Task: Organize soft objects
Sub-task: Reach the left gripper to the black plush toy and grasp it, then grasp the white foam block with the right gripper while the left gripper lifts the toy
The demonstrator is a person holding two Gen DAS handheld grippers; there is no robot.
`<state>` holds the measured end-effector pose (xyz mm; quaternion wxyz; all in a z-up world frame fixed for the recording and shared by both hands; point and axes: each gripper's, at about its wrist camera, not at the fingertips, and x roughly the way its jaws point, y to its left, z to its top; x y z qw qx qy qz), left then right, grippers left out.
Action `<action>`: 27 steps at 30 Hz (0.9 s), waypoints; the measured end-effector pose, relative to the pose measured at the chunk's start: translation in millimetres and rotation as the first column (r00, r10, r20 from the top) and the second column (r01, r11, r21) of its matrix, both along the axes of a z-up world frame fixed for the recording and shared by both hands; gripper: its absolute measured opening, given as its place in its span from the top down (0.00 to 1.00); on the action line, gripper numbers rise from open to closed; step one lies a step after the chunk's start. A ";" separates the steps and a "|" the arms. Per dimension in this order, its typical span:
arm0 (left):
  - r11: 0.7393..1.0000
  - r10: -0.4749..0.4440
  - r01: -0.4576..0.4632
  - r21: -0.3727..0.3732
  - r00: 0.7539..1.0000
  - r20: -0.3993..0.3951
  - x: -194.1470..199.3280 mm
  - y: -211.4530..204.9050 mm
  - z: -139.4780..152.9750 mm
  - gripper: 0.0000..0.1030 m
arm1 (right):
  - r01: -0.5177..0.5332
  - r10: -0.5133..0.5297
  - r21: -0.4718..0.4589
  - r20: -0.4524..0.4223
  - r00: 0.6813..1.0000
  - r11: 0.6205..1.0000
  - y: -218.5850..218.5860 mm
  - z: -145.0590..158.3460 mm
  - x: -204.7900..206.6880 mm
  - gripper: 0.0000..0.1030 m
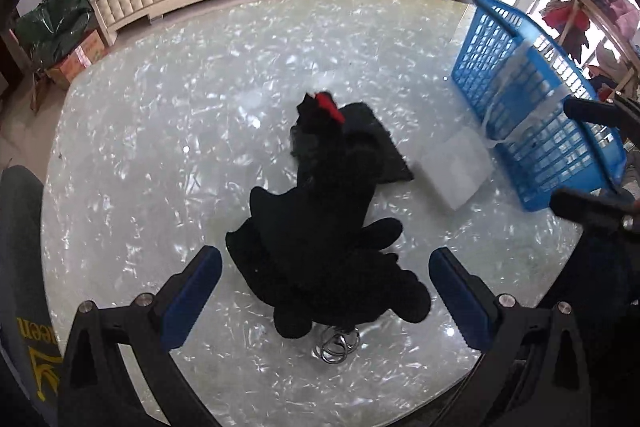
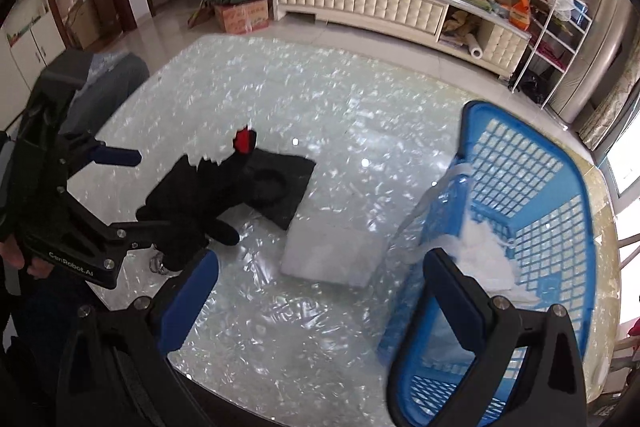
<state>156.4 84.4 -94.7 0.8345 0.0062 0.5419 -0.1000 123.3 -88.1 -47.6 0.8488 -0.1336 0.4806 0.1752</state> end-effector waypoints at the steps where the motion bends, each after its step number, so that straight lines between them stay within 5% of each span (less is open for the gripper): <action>1: 1.000 0.001 -0.001 -0.006 1.000 -0.006 2.2 1.7 -4.7 0.00 | -0.005 0.005 -0.006 -0.012 1.000 1.000 3.2 -4.5 0.6 0.01; 18: 1.000 -0.008 0.007 -0.005 0.996 -0.088 44.1 7.8 -50.5 0.00 | -0.125 0.107 -0.175 -0.106 0.989 0.977 40.9 -44.6 27.4 0.01; 27: 0.996 -0.031 0.019 -0.087 0.991 -0.133 50.3 12.2 -63.0 0.00 | -0.355 0.307 -0.297 -0.196 0.931 0.887 58.0 -59.4 31.9 0.00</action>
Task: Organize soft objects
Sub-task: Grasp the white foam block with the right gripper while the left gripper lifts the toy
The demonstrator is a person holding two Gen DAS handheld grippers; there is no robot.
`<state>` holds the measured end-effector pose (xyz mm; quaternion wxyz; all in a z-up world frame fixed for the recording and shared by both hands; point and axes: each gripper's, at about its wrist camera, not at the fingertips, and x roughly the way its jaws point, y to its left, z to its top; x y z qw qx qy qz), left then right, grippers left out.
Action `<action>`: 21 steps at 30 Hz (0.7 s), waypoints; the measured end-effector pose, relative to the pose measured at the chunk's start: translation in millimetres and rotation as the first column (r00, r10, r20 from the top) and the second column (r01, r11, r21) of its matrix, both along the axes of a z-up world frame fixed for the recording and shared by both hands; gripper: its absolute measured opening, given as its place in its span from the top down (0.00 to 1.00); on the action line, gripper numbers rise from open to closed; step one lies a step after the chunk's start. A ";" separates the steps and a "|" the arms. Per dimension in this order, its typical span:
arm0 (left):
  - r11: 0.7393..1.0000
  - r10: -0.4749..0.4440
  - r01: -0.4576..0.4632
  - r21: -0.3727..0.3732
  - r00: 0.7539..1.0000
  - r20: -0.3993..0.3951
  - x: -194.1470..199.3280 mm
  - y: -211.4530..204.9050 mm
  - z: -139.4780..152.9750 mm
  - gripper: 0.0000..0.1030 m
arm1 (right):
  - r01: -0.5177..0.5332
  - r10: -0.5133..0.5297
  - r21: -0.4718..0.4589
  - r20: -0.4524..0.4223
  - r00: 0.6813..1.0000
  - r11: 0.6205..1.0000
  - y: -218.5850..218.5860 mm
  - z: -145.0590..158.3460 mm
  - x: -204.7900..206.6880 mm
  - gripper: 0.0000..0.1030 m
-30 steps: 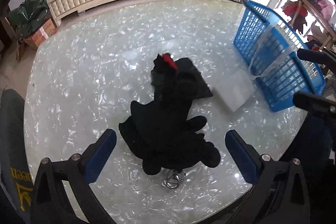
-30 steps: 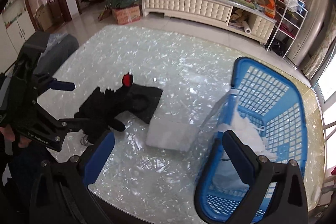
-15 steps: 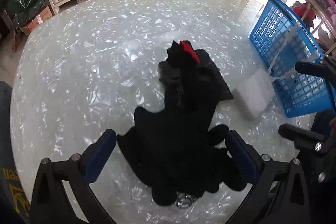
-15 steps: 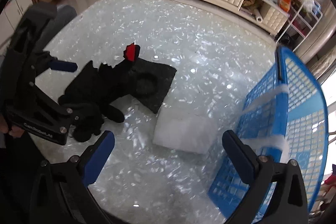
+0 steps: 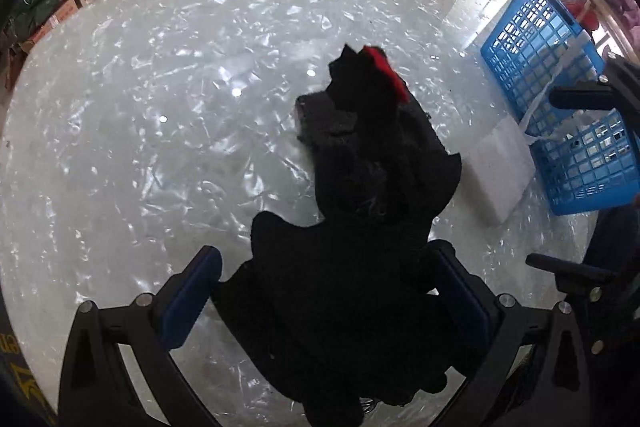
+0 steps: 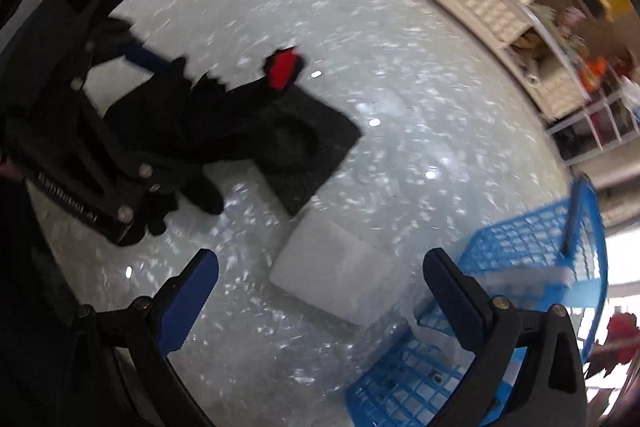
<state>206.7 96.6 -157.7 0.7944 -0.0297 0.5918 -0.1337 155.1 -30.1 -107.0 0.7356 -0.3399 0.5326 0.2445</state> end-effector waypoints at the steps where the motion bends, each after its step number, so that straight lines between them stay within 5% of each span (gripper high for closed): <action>1: 1.000 -0.001 0.001 -0.009 1.000 -0.008 1.4 0.9 -1.0 0.00 | -0.025 0.025 -0.019 -0.010 1.000 1.000 2.6 -1.9 -0.7 0.00; 13: 0.997 -0.079 0.078 -0.019 0.997 -0.007 4.2 -11.6 -1.0 0.00 | -0.217 0.193 -0.270 -0.110 0.975 0.938 12.5 -20.8 2.3 0.01; 18: 0.996 -0.084 0.084 -0.025 0.996 0.011 4.9 -12.3 -0.9 0.00 | -0.378 0.331 -0.335 -0.191 0.924 0.863 17.4 -35.4 -2.8 0.01; 21: 0.995 -0.091 0.092 -0.034 0.996 0.014 3.6 -12.3 1.9 0.11 | -0.469 0.413 -0.359 -0.226 0.882 0.807 19.6 -45.1 -5.7 0.01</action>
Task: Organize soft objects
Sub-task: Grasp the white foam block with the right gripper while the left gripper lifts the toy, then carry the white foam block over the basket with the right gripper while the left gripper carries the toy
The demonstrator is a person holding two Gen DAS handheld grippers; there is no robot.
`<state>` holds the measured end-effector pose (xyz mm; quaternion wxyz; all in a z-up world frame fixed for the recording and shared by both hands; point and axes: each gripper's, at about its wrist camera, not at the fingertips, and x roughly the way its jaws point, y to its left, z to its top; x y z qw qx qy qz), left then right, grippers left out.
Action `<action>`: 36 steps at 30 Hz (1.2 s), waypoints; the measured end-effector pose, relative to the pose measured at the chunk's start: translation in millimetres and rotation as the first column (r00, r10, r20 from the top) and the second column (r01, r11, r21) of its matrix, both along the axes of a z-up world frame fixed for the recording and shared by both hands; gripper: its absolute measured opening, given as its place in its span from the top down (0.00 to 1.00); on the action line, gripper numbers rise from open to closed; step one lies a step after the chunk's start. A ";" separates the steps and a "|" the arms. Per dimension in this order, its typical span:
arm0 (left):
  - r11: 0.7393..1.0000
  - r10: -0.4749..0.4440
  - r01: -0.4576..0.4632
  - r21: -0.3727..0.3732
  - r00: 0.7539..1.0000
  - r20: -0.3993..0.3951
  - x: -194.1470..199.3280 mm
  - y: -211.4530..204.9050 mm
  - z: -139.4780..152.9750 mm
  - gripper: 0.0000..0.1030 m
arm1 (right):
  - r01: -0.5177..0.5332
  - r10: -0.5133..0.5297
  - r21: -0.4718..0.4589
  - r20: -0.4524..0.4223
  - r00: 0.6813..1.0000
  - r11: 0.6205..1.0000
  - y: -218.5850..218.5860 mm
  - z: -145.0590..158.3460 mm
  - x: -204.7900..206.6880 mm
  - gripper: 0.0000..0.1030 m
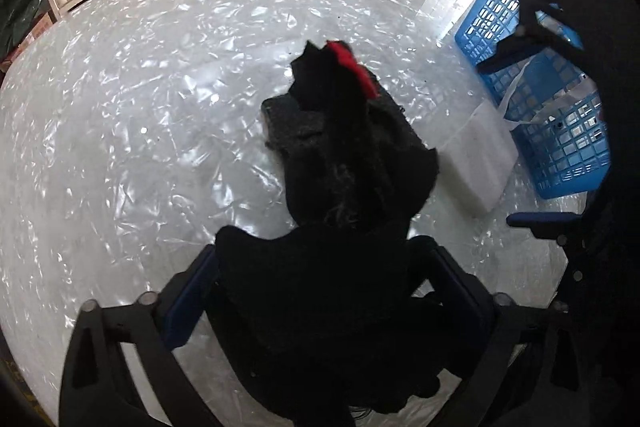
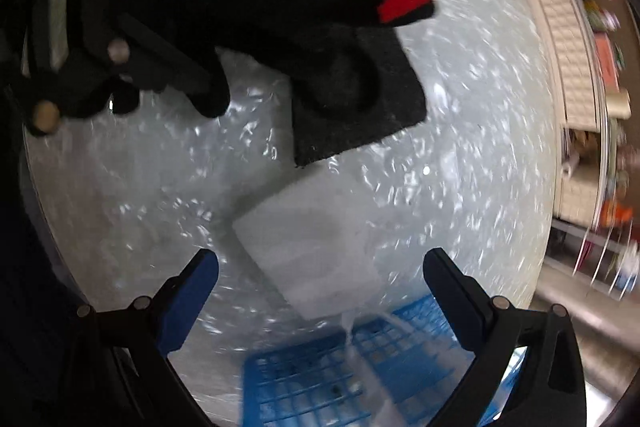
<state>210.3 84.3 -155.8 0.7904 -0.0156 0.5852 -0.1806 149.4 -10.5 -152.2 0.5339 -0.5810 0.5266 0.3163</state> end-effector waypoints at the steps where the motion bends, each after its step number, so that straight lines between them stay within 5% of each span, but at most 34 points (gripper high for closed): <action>1: 1.000 -0.009 0.009 -0.022 1.000 -0.001 -0.2 -0.6 1.9 0.22 | -0.013 0.013 -0.006 -0.018 1.000 1.000 1.1 -2.3 0.8 0.01; 11: 0.991 -0.080 0.078 -0.107 0.997 -0.014 -8.7 -8.3 6.3 0.54 | -0.155 0.152 -0.050 -0.064 0.986 0.987 15.5 -26.0 -13.3 0.01; 21: 0.993 -0.059 0.056 -0.105 0.998 -0.021 -14.1 -5.3 10.1 0.59 | -0.161 0.148 -0.074 -0.161 0.976 0.984 18.7 -41.2 -17.6 0.25; 24: 0.994 -0.045 0.042 -0.098 0.999 -0.019 -13.5 0.7 10.7 0.59 | -0.149 0.135 -0.047 -0.217 0.967 0.988 13.2 -38.0 -11.8 0.41; 36: 1.000 -0.003 0.003 0.000 0.998 0.059 -29.0 5.2 30.5 0.59 | -0.174 0.171 -0.005 -0.182 0.968 0.985 -12.1 -28.0 -36.4 0.60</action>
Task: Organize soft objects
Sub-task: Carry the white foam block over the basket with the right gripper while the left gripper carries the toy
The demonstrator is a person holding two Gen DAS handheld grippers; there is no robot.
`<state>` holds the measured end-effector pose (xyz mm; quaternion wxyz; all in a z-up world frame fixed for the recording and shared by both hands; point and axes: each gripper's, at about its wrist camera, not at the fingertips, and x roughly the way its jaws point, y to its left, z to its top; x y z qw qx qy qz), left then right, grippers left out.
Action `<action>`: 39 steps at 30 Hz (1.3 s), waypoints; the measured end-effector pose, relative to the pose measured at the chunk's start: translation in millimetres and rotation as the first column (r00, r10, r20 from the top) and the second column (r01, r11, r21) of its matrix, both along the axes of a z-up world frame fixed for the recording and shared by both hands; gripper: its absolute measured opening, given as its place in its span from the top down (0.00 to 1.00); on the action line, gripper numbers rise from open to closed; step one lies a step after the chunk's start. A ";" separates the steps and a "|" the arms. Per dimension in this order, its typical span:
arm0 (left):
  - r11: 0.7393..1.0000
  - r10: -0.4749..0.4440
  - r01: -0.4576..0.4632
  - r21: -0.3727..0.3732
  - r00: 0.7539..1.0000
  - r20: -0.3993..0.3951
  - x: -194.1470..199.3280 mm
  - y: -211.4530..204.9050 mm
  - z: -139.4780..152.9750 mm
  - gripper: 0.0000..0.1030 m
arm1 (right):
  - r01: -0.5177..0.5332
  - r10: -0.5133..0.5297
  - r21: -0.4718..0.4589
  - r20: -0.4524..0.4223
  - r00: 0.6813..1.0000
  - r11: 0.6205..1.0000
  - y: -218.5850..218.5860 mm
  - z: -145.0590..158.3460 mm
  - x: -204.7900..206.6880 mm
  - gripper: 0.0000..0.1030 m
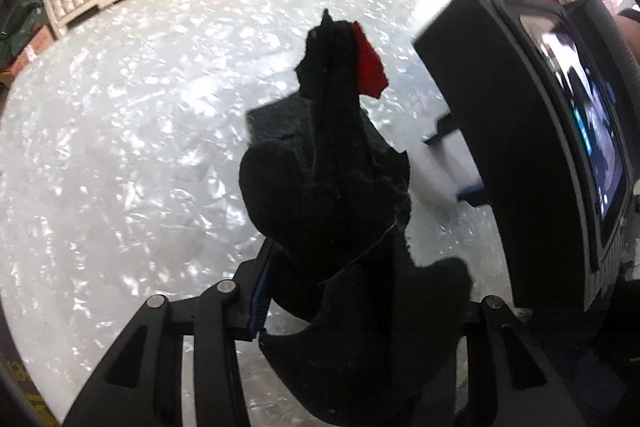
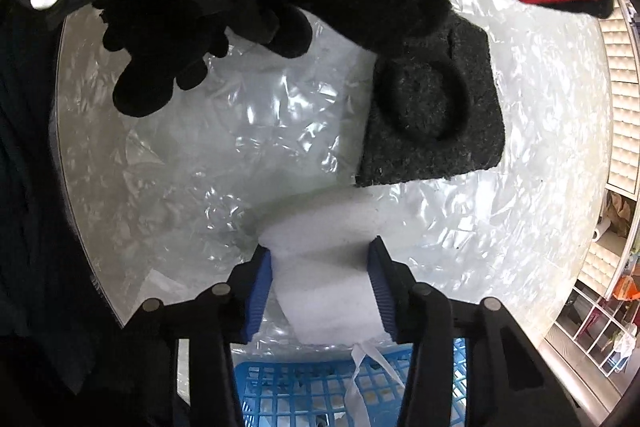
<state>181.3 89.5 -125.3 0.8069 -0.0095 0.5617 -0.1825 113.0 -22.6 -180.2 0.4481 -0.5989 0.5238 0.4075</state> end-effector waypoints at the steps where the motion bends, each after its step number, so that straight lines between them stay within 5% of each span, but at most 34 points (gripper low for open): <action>1: 1.000 0.011 -0.011 0.009 1.000 0.011 -1.0 0.9 2.7 0.59 | 0.008 -0.008 -0.001 0.008 1.000 1.000 -1.7 0.5 -1.5 0.60; 13: 0.994 0.050 -0.056 0.090 0.996 0.069 -14.7 -13.1 20.7 0.59 | 0.076 -0.095 0.173 0.103 0.990 0.982 -29.5 63.5 -24.2 0.61; 20: 0.990 0.071 -0.085 0.110 0.990 0.124 -25.0 -28.2 42.6 0.59 | 0.163 -0.214 0.352 0.111 0.971 0.922 -43.0 98.1 -46.4 0.60; 39: 0.992 -0.022 -0.010 0.125 0.967 0.253 -40.2 -79.9 133.6 0.59 | 0.251 -0.432 0.622 0.157 0.888 0.741 -91.5 158.7 -60.3 0.58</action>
